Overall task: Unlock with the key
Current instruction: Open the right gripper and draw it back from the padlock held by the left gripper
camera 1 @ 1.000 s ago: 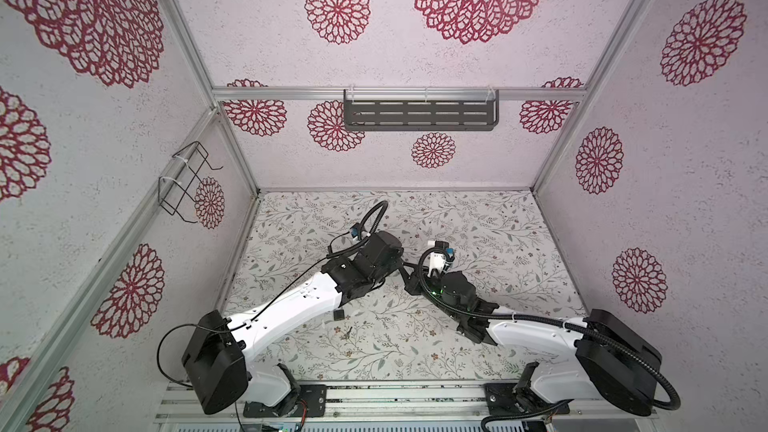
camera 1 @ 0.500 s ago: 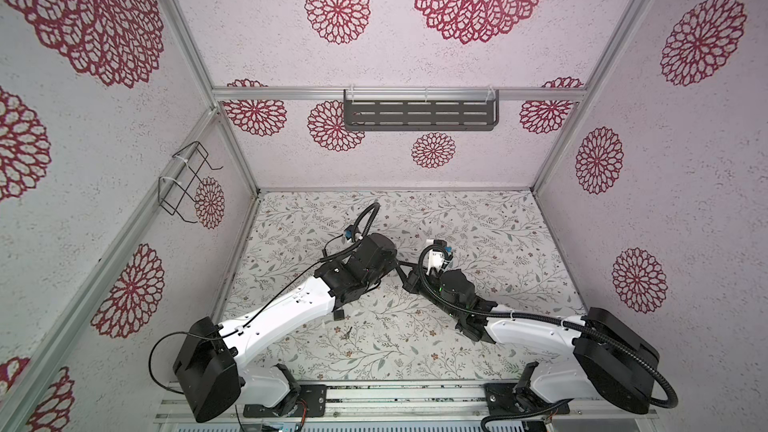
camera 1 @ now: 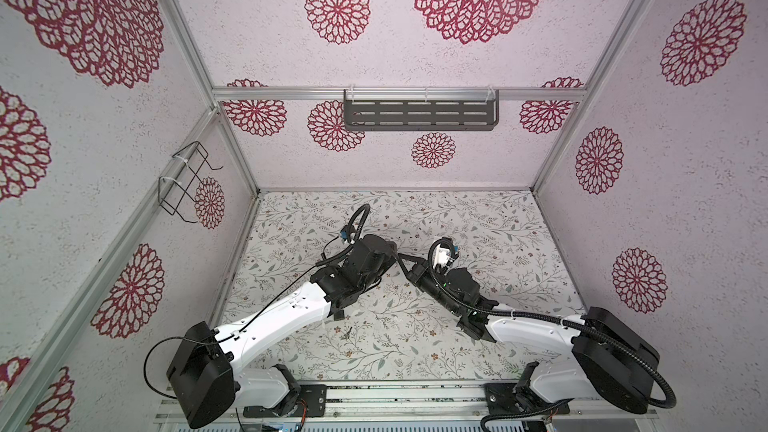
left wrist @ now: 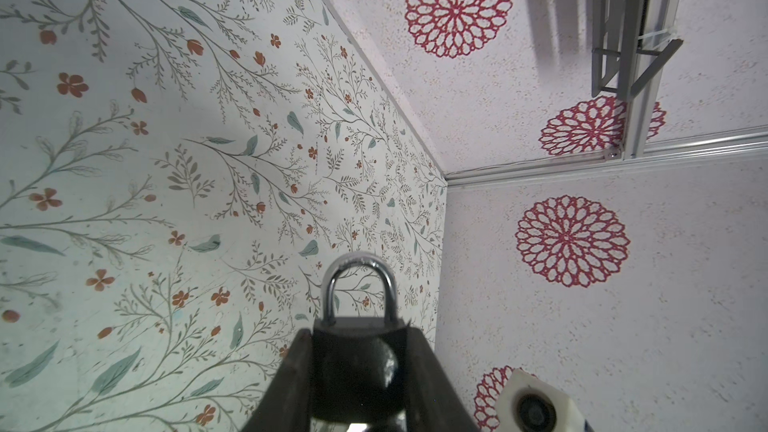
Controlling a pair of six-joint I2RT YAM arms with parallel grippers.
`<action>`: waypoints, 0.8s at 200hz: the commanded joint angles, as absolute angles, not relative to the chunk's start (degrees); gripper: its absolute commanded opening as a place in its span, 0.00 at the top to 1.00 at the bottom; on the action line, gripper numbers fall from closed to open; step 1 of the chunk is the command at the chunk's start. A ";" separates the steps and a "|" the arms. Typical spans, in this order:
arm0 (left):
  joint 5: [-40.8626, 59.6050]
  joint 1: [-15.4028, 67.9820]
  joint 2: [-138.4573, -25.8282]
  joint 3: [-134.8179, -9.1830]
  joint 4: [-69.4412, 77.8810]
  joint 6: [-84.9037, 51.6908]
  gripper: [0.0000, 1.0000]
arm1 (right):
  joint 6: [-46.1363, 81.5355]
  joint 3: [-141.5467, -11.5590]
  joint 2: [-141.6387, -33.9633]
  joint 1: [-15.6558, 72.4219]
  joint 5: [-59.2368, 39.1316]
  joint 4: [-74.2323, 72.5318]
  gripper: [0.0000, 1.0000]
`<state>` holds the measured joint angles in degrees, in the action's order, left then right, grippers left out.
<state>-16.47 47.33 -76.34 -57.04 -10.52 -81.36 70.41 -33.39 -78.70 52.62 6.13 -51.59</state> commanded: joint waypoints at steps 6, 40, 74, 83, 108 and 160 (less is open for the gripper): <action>-6.76 50.45 -76.20 -56.27 -2.90 -83.85 1.00 | 76.55 -34.18 -79.17 53.87 3.22 -64.93 1.00; -7.82 50.69 -76.03 -55.55 -2.60 -84.63 1.00 | 78.72 -34.79 -80.47 54.04 3.03 -69.58 1.00; -9.01 50.81 -75.42 -55.06 -2.37 -84.64 1.00 | 81.37 -33.49 -81.54 54.36 5.60 -74.74 1.00; -9.49 50.84 -75.32 -54.93 -2.35 -84.73 1.00 | 81.34 -33.61 -81.73 54.43 5.66 -75.31 1.00; -10.37 50.88 -74.91 -55.34 -2.87 -83.89 1.00 | 77.93 -34.44 -81.55 54.54 5.17 -74.47 1.00; -12.65 50.80 -74.09 -57.32 -6.68 -80.92 1.00 | 72.16 -34.18 -79.79 54.62 6.28 -68.66 1.00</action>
